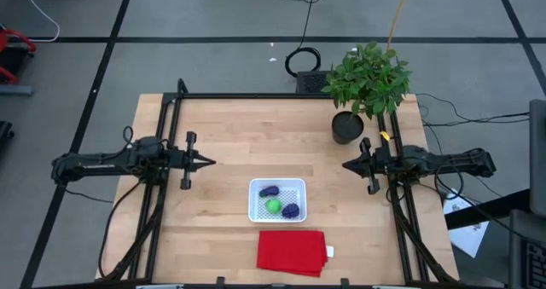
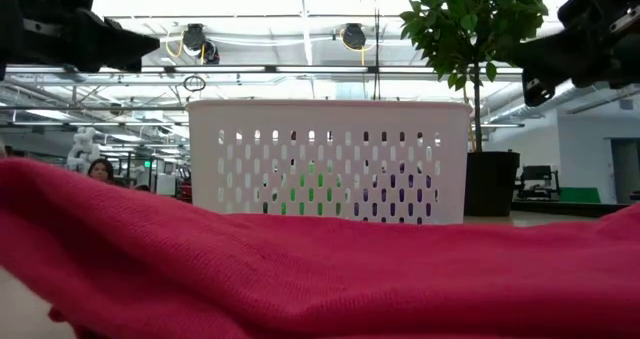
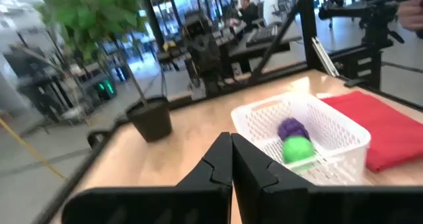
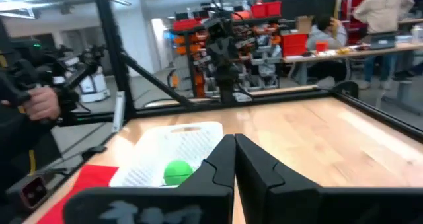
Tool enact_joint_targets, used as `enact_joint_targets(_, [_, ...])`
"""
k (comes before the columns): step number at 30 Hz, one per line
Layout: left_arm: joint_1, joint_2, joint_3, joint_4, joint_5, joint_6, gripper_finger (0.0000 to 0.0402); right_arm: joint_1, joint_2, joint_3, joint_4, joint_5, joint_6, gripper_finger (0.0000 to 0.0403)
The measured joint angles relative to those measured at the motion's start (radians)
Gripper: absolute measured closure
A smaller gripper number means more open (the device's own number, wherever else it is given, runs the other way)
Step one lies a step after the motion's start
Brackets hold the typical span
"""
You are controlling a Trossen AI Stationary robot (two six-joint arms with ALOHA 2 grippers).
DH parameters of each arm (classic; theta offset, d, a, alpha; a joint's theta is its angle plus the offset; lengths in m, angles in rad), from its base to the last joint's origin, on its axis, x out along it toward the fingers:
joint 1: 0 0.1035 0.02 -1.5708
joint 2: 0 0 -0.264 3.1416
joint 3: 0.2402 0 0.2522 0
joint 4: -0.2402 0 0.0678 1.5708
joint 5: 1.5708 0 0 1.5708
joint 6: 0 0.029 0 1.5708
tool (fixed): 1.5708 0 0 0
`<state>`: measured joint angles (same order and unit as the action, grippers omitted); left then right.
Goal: Pick and placing Produce into tupperware
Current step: Return to Home Position
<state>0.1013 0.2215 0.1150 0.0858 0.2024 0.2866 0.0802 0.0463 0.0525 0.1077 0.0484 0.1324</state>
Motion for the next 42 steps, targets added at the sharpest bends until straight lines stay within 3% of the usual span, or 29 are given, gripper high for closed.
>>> enact_joint_targets(18, [0.0,0.001,-0.001,-0.119,0.036,-0.022,0.0401,0.0,0.069,0.0,-0.022,0.082,0.021,0.0403])
enact_joint_targets(25, [0.0,0.001,-0.106,0.08,0.086,-0.058,0.0401,0.0,0.082,-0.001,-0.01,0.082,0.021,0.0403])
enact_joint_targets(39, [-0.01,0.008,-0.105,0.079,0.089,-0.064,0.0401,0.0,0.091,-0.001,-0.006,0.082,0.038,0.0403])
enact_joint_targets(42, [-0.031,0.008,-0.105,0.099,0.121,-0.03,0.0401,0.0,0.105,-0.028,0.074,0.08,0.039,0.0403])
